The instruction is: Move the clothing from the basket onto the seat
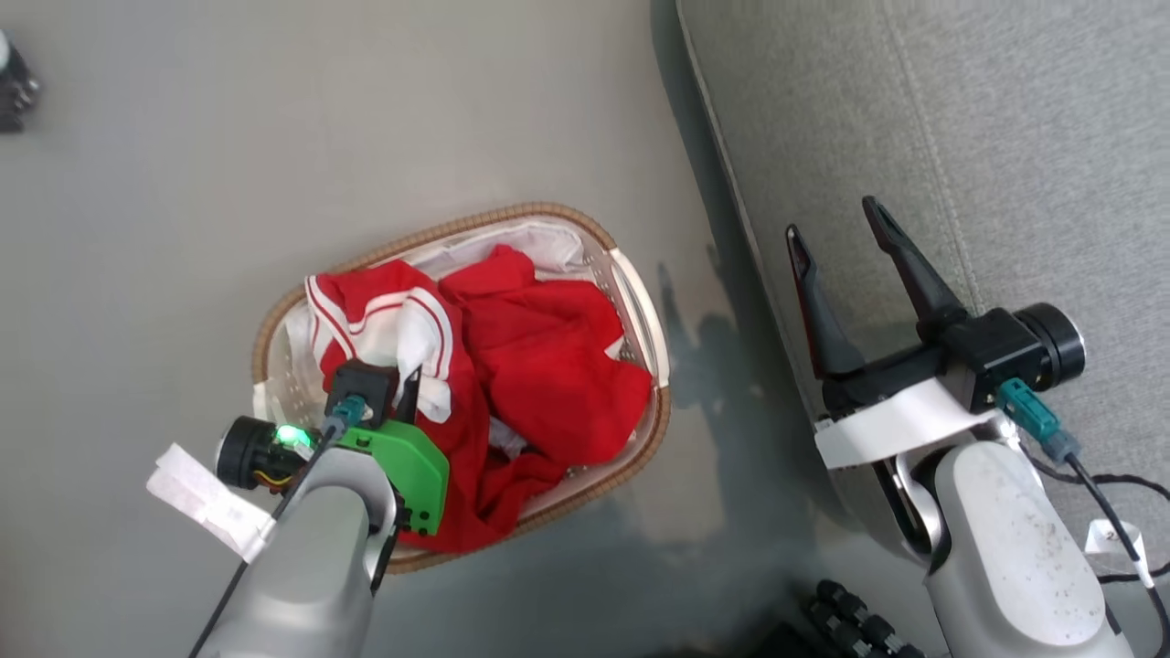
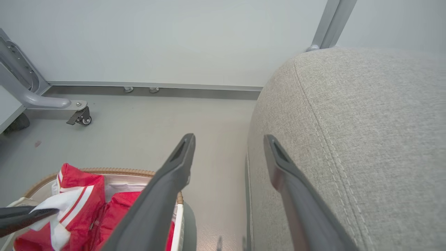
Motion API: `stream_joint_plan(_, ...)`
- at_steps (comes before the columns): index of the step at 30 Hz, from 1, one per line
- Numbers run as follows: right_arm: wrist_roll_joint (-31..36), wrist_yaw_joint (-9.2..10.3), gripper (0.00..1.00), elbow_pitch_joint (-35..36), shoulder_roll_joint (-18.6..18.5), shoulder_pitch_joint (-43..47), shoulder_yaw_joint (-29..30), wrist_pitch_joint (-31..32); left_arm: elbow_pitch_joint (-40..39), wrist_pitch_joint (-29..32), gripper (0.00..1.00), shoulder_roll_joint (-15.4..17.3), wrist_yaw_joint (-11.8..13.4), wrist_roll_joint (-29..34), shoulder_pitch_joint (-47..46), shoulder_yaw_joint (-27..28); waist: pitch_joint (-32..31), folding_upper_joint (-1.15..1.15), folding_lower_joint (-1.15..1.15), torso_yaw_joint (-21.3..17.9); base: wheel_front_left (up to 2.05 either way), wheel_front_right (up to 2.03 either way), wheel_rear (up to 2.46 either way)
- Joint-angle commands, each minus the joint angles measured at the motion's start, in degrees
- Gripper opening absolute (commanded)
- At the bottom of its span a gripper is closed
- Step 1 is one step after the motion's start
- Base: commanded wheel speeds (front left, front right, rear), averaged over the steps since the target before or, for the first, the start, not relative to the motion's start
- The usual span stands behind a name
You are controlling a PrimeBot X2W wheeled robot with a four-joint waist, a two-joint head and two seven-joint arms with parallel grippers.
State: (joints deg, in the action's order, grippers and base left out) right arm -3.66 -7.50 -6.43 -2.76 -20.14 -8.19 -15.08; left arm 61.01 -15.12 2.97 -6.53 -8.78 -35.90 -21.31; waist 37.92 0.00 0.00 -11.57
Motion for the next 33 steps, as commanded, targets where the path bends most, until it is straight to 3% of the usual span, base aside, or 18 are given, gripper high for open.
stream_joint_plan(1,0.7,0.02,1.00,-0.5,-0.2,1.5,0.3,-0.1,-1.3,0.0,0.00,0.3,-0.2,0.6,1.7,-0.4,-7.0,0.00,0.00,2.4,0.00,0.00,0.00)
stream_joint_plan(11,2.7,0.02,1.00,-3.0,-0.2,7.3,0.7,-0.1,-14.7,0.0,0.00,4.2,-0.5,1.9,8.1,-1.5,-21.1,0.00,0.00,6.0,0.00,0.00,0.00)
stream_joint_plan(19,3.7,0.02,1.00,-4.1,-0.2,11.6,0.6,-0.1,-22.8,-0.1,0.00,8.2,-0.7,2.1,7.4,-1.9,-29.8,0.00,0.00,7.9,0.00,0.00,0.00)
stream_joint_plan(33,4.9,0.02,1.00,-4.9,-0.2,14.0,-1.3,-0.1,-36.1,6.5,0.00,15.5,-0.9,-1.7,-0.6,-6.5,-37.0,0.00,0.00,7.5,0.00,0.00,0.00)
